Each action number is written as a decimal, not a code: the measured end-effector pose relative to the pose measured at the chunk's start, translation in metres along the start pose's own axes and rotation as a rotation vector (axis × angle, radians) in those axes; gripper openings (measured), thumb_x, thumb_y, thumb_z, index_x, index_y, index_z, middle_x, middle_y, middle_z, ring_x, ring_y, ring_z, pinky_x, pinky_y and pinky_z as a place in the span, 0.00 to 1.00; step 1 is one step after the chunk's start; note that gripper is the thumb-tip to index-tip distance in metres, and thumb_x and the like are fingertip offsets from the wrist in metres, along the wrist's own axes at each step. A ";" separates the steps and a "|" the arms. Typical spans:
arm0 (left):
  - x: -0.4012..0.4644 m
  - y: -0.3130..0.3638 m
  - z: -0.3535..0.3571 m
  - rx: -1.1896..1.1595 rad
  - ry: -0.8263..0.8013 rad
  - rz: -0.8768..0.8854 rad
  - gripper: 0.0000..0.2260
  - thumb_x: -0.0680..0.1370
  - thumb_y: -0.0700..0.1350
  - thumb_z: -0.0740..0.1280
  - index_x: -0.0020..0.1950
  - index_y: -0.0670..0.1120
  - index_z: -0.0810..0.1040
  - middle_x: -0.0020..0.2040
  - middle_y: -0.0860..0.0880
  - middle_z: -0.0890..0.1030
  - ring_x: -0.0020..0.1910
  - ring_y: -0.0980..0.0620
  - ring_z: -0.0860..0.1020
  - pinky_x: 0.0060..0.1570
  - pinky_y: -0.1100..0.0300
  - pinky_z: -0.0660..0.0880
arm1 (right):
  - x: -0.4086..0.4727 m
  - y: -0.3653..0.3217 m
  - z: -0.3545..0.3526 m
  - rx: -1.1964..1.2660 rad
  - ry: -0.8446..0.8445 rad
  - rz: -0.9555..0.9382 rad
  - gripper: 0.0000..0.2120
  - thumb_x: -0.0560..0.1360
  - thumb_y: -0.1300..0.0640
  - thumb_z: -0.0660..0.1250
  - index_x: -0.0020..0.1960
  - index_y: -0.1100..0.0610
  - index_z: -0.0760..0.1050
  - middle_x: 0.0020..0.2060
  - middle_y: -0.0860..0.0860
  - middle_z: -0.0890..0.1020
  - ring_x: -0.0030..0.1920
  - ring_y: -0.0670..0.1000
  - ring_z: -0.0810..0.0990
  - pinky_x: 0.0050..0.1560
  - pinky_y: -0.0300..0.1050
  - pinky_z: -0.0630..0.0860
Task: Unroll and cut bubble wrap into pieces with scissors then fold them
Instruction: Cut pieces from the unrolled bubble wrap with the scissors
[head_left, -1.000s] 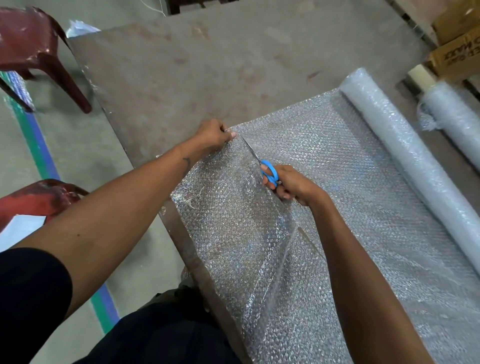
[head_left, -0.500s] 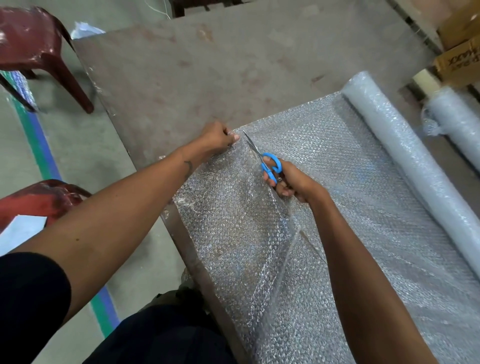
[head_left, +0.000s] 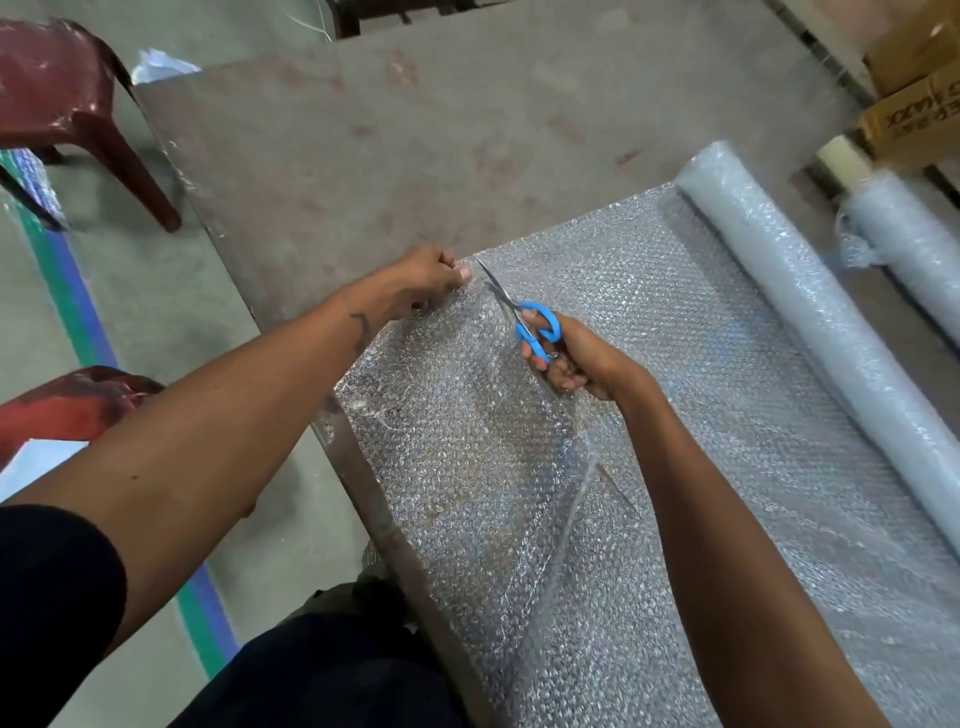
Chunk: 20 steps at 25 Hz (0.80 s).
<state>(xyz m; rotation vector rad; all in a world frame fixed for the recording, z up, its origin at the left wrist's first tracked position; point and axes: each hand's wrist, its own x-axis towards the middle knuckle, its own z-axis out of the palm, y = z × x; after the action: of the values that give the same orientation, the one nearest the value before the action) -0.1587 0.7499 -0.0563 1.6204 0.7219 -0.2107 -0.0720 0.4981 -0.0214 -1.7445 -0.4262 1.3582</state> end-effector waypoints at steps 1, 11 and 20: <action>0.000 0.000 -0.001 -0.008 -0.017 0.007 0.12 0.83 0.44 0.72 0.41 0.46 0.74 0.28 0.52 0.72 0.26 0.54 0.68 0.22 0.62 0.64 | 0.002 -0.001 0.000 -0.001 -0.011 -0.007 0.23 0.87 0.42 0.58 0.48 0.59 0.77 0.31 0.51 0.77 0.21 0.44 0.65 0.18 0.36 0.63; 0.005 0.001 -0.006 0.109 -0.060 -0.009 0.14 0.82 0.47 0.73 0.40 0.44 0.75 0.32 0.49 0.71 0.30 0.53 0.67 0.28 0.60 0.65 | 0.010 0.012 -0.006 -0.034 -0.007 -0.022 0.23 0.86 0.40 0.60 0.48 0.58 0.79 0.33 0.51 0.77 0.21 0.45 0.64 0.19 0.38 0.60; 0.008 -0.002 -0.007 0.123 -0.082 -0.034 0.16 0.82 0.49 0.73 0.39 0.46 0.73 0.33 0.49 0.69 0.32 0.52 0.65 0.33 0.57 0.60 | 0.012 0.009 -0.002 -0.050 -0.009 0.008 0.24 0.86 0.38 0.59 0.47 0.57 0.78 0.34 0.52 0.77 0.21 0.45 0.65 0.19 0.37 0.61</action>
<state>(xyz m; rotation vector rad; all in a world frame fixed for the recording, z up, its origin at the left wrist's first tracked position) -0.1553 0.7592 -0.0614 1.7065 0.6846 -0.3500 -0.0677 0.5005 -0.0361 -1.7827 -0.4626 1.3722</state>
